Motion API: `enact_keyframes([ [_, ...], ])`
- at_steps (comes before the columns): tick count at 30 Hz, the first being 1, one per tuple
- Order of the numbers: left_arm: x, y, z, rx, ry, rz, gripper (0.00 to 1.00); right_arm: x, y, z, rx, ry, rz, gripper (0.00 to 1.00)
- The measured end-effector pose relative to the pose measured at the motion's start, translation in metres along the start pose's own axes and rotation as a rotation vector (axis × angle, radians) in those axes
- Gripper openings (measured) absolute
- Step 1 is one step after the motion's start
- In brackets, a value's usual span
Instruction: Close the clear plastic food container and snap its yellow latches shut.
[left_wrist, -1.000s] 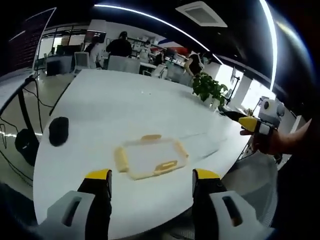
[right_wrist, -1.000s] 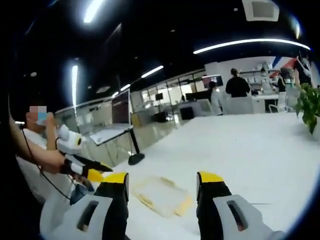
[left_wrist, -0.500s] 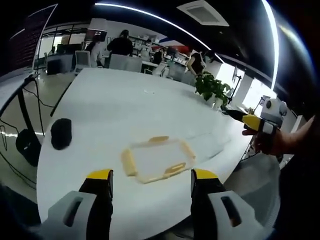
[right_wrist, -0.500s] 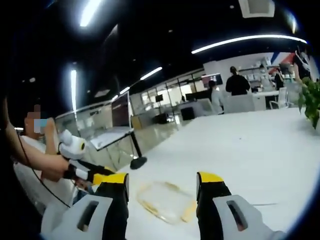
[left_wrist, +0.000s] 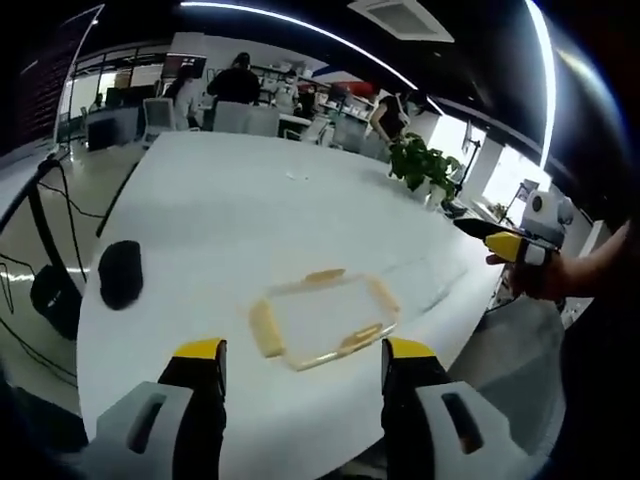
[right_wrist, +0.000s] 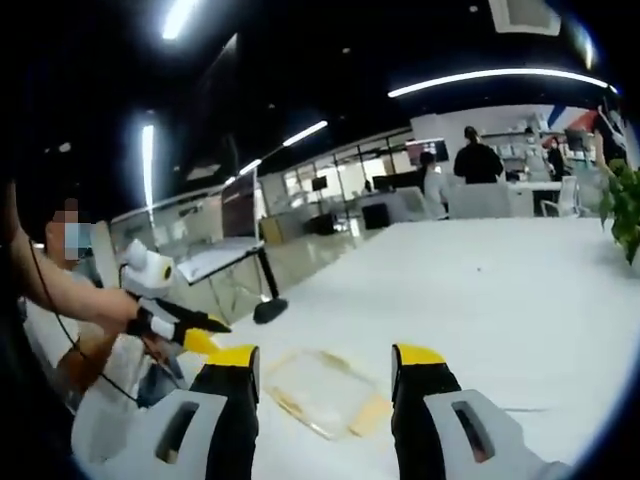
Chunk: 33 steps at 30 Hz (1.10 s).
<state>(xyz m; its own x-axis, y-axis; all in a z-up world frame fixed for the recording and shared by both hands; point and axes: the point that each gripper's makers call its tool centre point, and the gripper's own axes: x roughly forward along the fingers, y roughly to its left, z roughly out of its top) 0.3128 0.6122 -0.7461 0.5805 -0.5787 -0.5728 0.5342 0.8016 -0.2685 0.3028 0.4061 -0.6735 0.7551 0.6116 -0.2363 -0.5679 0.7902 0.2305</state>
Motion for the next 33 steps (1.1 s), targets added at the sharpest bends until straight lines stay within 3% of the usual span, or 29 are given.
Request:
enact_keyframes([
  [19,0.019,0.008,0.004,0.062,0.063,-0.065,0.6,0.018,-0.013,-0.009,-0.022,0.07,-0.007,0.52],
  [29,0.028,0.017,0.014,0.092,0.075,-0.088,0.6,0.026,-0.021,-0.014,-0.052,0.11,-0.003,0.52],
  [33,0.031,0.02,0.013,0.118,0.099,-0.095,0.6,0.031,-0.016,-0.021,-0.087,0.148,0.029,0.52],
])
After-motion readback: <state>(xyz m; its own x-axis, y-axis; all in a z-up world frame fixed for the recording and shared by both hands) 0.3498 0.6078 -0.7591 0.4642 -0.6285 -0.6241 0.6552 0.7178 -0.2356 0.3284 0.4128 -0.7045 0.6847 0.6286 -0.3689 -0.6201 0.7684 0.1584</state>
